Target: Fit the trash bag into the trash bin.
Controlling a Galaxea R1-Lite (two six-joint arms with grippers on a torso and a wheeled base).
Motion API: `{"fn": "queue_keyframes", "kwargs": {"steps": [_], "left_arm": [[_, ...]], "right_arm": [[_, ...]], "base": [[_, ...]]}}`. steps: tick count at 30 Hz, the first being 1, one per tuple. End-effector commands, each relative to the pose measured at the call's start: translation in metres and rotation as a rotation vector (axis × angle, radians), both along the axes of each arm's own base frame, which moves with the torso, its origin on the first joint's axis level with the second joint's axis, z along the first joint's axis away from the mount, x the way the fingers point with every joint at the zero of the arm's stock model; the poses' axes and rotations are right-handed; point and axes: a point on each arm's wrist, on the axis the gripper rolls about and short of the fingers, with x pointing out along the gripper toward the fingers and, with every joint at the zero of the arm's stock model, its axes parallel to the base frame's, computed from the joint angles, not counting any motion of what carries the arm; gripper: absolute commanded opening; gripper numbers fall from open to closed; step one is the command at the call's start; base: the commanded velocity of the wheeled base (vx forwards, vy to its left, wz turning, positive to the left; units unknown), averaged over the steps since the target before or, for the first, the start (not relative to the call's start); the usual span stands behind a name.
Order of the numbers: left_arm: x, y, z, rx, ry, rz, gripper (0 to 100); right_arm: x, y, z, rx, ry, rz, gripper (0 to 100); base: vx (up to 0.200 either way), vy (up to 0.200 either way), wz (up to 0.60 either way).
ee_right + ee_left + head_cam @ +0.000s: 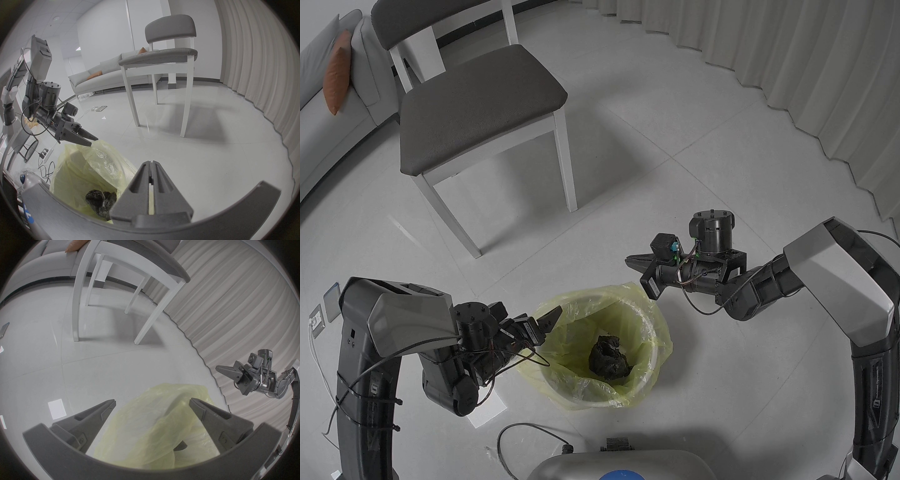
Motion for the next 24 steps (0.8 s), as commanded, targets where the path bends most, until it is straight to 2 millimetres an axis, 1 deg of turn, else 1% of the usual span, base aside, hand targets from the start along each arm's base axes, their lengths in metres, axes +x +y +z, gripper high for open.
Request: {"fn": "queue_keyframes", "kwargs": {"steps": [1,4,5,15,20,24], "left_arm": [[0.001,-0.003,0.001,-0.007,-0.019,-0.007,100],[0.0,-0.003,0.001,-0.008,-0.017,-0.008,100],[0.001,-0.003,0.002,-0.009,-0.019,-0.009,0],[0.004,-0.001,0.003,-0.024,-0.025,0.005,0],[0.01,0.003,0.008,-0.061,-0.034,0.03,0],[0.015,0.005,-0.001,-0.076,-0.016,0.044,0]], "right_arm": [[0.0,0.0,0.0,0.0,-0.001,0.001,0],[0.0,-0.001,0.0,0.0,-0.001,-0.001,0],[0.001,-0.001,0.001,0.001,-0.003,-0.001,0],[0.001,-0.001,-0.001,-0.001,0.0,-0.004,0],[0.002,0.0,-0.001,-0.001,-0.004,-0.002,0],[0.002,0.0,-0.002,-0.002,-0.001,-0.002,0]], "base": [[0.0,0.0,0.0],[0.0,0.0,0.0],[0.0,0.0,0.0],[0.0,0.0,0.0],[0.0,0.0,0.0],[0.0,0.0,0.0]]}}
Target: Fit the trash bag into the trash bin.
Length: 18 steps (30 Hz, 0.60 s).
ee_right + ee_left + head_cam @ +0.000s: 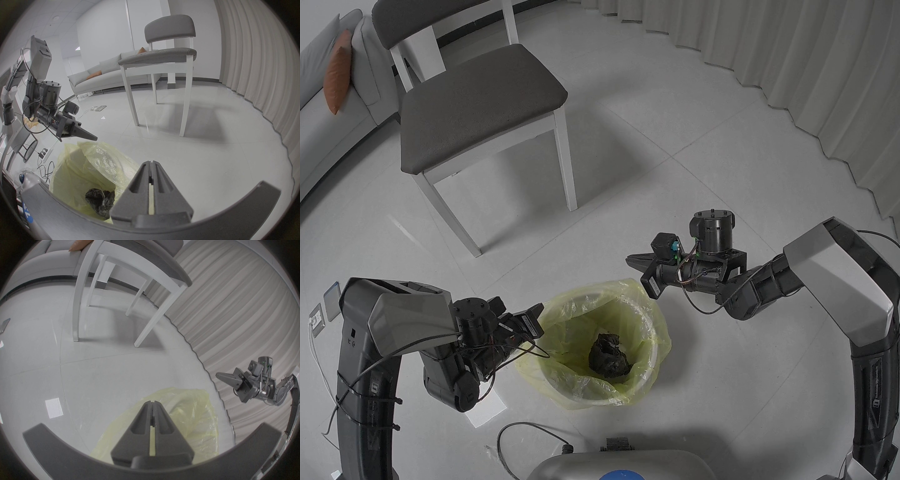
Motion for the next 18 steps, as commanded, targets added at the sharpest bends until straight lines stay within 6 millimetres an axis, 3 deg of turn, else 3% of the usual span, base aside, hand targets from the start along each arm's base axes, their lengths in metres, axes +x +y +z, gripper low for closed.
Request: {"fn": "queue_keyframes", "kwargs": {"steps": [1,5,10,18], "left_arm": [[0.007,0.002,-0.008,-0.008,-0.011,0.014,0],[0.016,0.003,-0.016,-0.005,-0.017,0.041,0],[0.014,0.009,-0.007,-0.013,-0.024,0.056,0],[-0.003,0.018,0.003,-0.012,0.011,0.066,0]], "right_arm": [[0.001,0.001,-0.005,-0.004,0.008,0.001,0],[0.003,0.003,-0.013,-0.009,0.018,0.002,0],[0.005,0.002,-0.008,-0.002,0.004,-0.001,0],[0.002,0.001,-0.004,0.001,-0.001,0.0,0]], "base": [[0.0,0.0,0.0],[0.0,0.0,0.0],[0.0,0.0,0.0],[0.0,0.0,0.0]]}}
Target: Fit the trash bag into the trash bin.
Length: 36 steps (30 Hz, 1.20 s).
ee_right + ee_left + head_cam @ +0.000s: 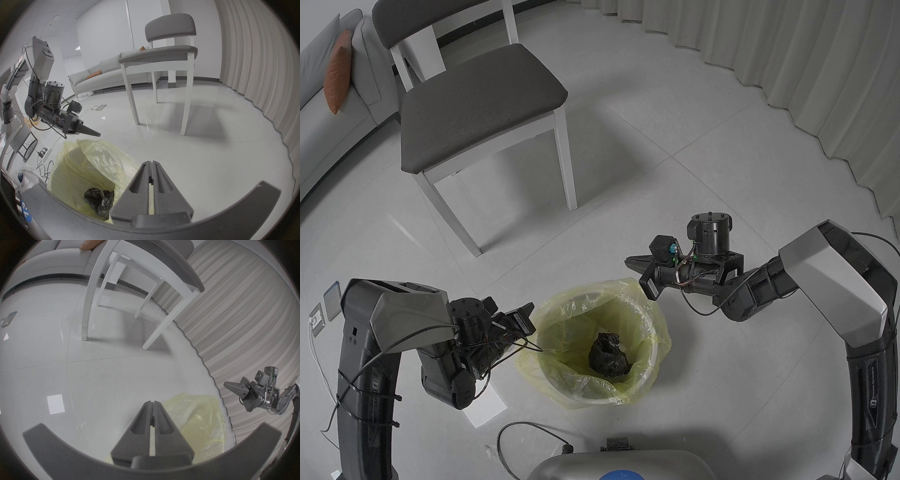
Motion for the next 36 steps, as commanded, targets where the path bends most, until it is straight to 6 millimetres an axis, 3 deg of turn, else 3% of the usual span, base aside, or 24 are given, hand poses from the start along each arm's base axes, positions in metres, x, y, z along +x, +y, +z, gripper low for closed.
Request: {"fn": "queue_keyframes", "kwargs": {"steps": [1,2,10,18,28,29,36], "left_arm": [[-0.009,0.004,0.009,-0.002,-0.003,0.006,0],[-0.012,0.003,0.009,-0.003,0.006,0.0,100],[-0.017,-0.003,0.009,-0.003,0.016,-0.023,100],[-0.022,-0.023,0.004,-0.003,0.026,-0.077,100],[-0.017,-0.024,0.003,-0.006,0.012,-0.076,100],[-0.016,-0.024,0.003,-0.007,0.01,-0.076,0],[-0.013,-0.021,0.005,-0.012,0.0,-0.063,0]], "right_arm": [[-0.002,-0.001,0.005,0.003,-0.006,0.001,0],[-0.003,-0.001,0.007,0.003,-0.006,0.001,0],[-0.009,-0.001,0.009,0.0,-0.001,0.006,0],[-0.01,0.0,0.009,-0.002,0.0,0.008,0],[-0.009,-0.002,0.01,-0.002,-0.003,0.005,0],[-0.009,-0.002,0.01,-0.002,-0.003,0.005,0],[-0.009,-0.002,0.009,-0.003,-0.001,0.004,0]], "base": [[0.0,0.0,0.0],[0.0,0.0,0.0],[0.0,0.0,0.0],[0.0,0.0,0.0],[0.0,0.0,0.0],[0.0,0.0,0.0],[0.0,0.0,0.0]]}}
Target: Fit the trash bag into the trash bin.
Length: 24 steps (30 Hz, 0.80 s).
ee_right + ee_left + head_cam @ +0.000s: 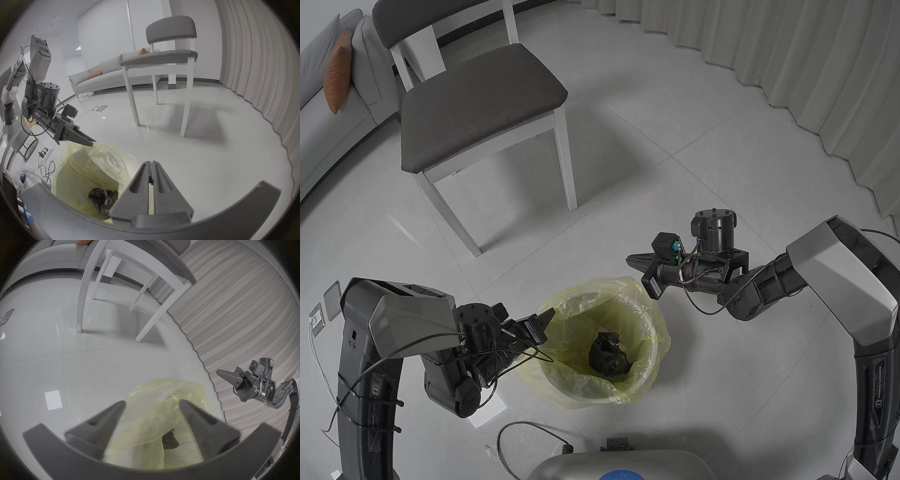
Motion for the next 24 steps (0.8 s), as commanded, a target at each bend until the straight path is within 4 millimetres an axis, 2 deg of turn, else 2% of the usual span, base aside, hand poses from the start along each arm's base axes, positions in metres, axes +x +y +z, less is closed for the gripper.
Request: {"fn": "queue_keyframes", "kwargs": {"steps": [1,7,14,18,20,24], "left_arm": [[0.001,0.001,0.002,-0.007,-0.02,0.005,0],[0.003,0.001,0.001,-0.008,-0.022,0.007,0],[0.018,0.007,-0.001,-0.034,-0.044,0.044,0],[0.03,0.006,0.002,-0.104,-0.062,0.061,0],[0.034,0.005,0.0,-0.113,-0.068,0.062,0],[0.039,0.003,-0.017,-0.104,-0.048,0.062,0]], "right_arm": [[0.0,0.0,0.0,0.001,0.001,-0.001,0],[0.001,-0.002,0.0,0.001,0.0,-0.004,0],[0.003,-0.002,-0.003,-0.001,0.004,-0.007,0],[0.003,-0.002,-0.004,-0.001,0.005,-0.007,0],[0.004,-0.002,-0.007,-0.004,0.011,-0.007,0],[0.004,-0.002,-0.013,-0.01,0.025,-0.007,0]], "base": [[0.0,0.0,0.0],[0.0,0.0,0.0],[0.0,0.0,0.0],[0.0,0.0,0.0],[0.0,0.0,0.0],[0.0,0.0,0.0]]}}
